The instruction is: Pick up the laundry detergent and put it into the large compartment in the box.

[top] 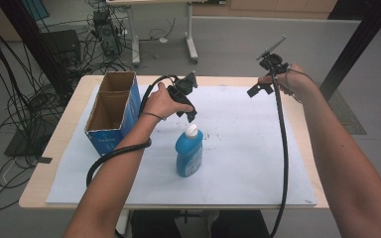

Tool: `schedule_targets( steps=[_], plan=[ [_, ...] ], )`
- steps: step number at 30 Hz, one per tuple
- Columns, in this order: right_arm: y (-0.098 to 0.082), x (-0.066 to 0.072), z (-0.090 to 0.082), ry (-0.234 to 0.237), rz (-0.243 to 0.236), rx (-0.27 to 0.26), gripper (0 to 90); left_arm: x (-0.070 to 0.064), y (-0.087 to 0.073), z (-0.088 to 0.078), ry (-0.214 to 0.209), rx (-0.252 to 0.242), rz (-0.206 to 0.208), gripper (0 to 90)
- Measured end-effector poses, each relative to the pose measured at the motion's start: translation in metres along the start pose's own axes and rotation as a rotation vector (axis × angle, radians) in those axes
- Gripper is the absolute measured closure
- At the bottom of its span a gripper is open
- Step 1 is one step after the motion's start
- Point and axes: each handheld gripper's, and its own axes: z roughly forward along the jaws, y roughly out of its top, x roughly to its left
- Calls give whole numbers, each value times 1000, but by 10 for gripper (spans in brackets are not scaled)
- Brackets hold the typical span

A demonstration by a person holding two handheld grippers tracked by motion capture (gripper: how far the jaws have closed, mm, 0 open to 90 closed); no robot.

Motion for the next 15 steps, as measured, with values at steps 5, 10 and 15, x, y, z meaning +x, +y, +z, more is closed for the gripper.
schedule_targets(
  steps=[5, 10, 15],
  plan=[
    [0, -1, 0, 7, 3, 0, 60, 0, 0, 3, -3, 1, -3, 101],
    [0, 1, 1, 6, -2, -1, 59, 1, 0, 2, -2, 4, -4, 101],
    [1, 3, 2, 14, -5, -2, 59, 1, -2, 1, -2, 1, -6, 101]
  ],
)
